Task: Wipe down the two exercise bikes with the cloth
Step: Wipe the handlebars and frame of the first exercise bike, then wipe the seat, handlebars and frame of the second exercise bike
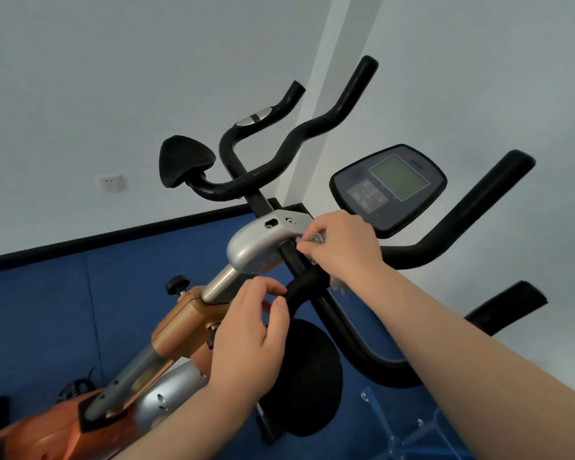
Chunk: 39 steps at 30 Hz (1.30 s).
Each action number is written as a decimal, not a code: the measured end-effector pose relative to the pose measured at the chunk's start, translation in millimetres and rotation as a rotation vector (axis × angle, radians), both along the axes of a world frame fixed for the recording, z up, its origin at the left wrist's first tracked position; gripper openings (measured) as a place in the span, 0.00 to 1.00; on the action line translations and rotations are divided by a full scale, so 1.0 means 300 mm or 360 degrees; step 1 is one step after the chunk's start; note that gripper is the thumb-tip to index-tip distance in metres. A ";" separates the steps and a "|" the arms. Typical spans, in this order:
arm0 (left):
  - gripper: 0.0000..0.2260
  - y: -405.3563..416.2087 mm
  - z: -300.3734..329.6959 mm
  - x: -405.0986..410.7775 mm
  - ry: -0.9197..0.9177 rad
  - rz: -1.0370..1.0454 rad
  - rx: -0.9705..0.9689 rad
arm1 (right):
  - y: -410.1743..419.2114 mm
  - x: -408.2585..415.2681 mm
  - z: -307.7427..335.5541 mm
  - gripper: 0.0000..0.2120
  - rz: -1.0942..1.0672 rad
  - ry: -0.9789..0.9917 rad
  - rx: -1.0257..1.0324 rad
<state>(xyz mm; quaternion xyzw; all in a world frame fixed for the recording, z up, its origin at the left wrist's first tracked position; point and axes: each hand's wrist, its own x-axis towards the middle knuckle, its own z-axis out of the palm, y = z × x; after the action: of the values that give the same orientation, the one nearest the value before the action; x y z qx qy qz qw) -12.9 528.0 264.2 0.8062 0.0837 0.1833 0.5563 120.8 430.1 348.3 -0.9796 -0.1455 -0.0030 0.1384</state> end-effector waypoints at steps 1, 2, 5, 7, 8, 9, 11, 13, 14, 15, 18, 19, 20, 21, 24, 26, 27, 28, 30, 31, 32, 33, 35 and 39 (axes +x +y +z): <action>0.06 -0.001 -0.001 0.002 -0.0005 0.0010 0.0001 | 0.000 -0.010 -0.001 0.06 0.0034 -0.0010 0.0002; 0.06 -0.001 -0.003 0.003 -0.0010 0.0021 0.0004 | 0.002 -0.020 -0.006 0.06 0.0055 -0.0035 -0.0011; 0.06 0.000 -0.009 0.008 -0.0014 0.0030 0.0031 | 0.007 -0.043 -0.026 0.09 0.0069 -0.0097 -0.0033; 0.06 0.002 -0.012 0.010 -0.0015 0.0048 0.0044 | 0.004 -0.056 -0.035 0.09 0.0123 -0.0141 -0.0009; 0.07 0.003 -0.013 0.010 -0.0019 0.0060 0.0048 | -0.001 -0.062 -0.035 0.10 0.0176 -0.0167 0.0013; 0.07 0.003 -0.013 0.011 -0.0025 0.0068 0.0046 | -0.008 -0.069 -0.032 0.10 0.0253 -0.0198 0.0026; 0.07 0.001 -0.014 0.012 -0.0031 0.0072 0.0036 | -0.028 -0.088 -0.021 0.09 0.0460 -0.0263 0.0012; 0.07 0.000 -0.015 0.012 -0.0017 0.0076 0.0034 | -0.046 -0.108 -0.011 0.08 0.0629 -0.0314 0.0005; 0.07 0.000 -0.014 0.010 -0.0009 0.0082 0.0030 | -0.055 -0.120 -0.006 0.07 0.0648 -0.0315 0.0049; 0.07 -0.001 -0.012 0.008 -0.0005 0.0092 0.0025 | -0.065 -0.132 -0.001 0.06 0.0628 -0.0290 0.0122; 0.08 -0.004 -0.004 0.003 0.0006 0.0130 0.0074 | -0.104 -0.170 0.006 0.05 0.0487 -0.0135 0.0360; 0.08 -0.006 -0.004 0.001 0.0012 0.0143 0.0096 | -0.121 -0.186 0.007 0.05 0.0407 -0.0097 0.0468; 0.08 -0.008 -0.003 0.000 0.0022 0.0159 0.0109 | -0.140 -0.204 0.008 0.05 0.0318 -0.0079 0.0594; 0.08 -0.010 -0.001 -0.003 0.0040 0.0172 0.0118 | -0.159 -0.225 0.007 0.05 0.0238 -0.0083 0.0702; 0.08 -0.016 0.017 -0.012 0.0127 0.0207 0.0248 | -0.201 -0.293 -0.003 0.08 0.0142 -0.0137 0.0805; 0.09 -0.007 0.036 -0.021 0.0211 0.0234 0.0428 | -0.207 -0.321 -0.007 0.10 0.0136 -0.0137 0.0858; 0.10 -0.002 0.048 -0.038 0.0236 0.0254 0.0501 | -0.206 -0.336 -0.002 0.10 0.0159 -0.0138 0.0890; 0.10 0.006 0.055 -0.062 0.0247 0.0271 0.0544 | -0.202 -0.351 0.004 0.11 0.0193 -0.0144 0.0911; 0.09 0.033 0.059 -0.131 0.0249 0.0336 0.0611 | -0.177 -0.380 0.011 0.11 0.0298 -0.0170 0.0927; 0.07 0.051 0.055 -0.175 0.0258 0.0386 0.0652 | -0.156 -0.396 0.011 0.12 0.0366 -0.0175 0.0935; 0.05 0.071 0.051 -0.221 0.0282 0.0439 0.0699 | -0.134 -0.415 0.010 0.13 0.0439 -0.0168 0.0939; 0.04 0.093 0.048 -0.271 0.0330 0.0491 0.0751 | -0.105 -0.434 0.006 0.13 0.0513 -0.0148 0.0935; 0.05 0.143 0.046 -0.379 0.0491 0.0560 0.0858 | -0.042 -0.476 -0.010 0.15 0.0651 -0.0090 0.0896; 0.13 0.241 0.044 -0.616 0.0846 0.0711 0.0946 | 0.097 -0.601 -0.057 0.12 0.0908 0.0095 0.0805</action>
<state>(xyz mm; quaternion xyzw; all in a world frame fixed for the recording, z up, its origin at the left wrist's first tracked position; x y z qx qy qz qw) -197.7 600.2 277.5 0.9121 0.3392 0.1014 0.2068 -59.5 459.1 331.1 -0.8342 -0.4030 0.0285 0.3753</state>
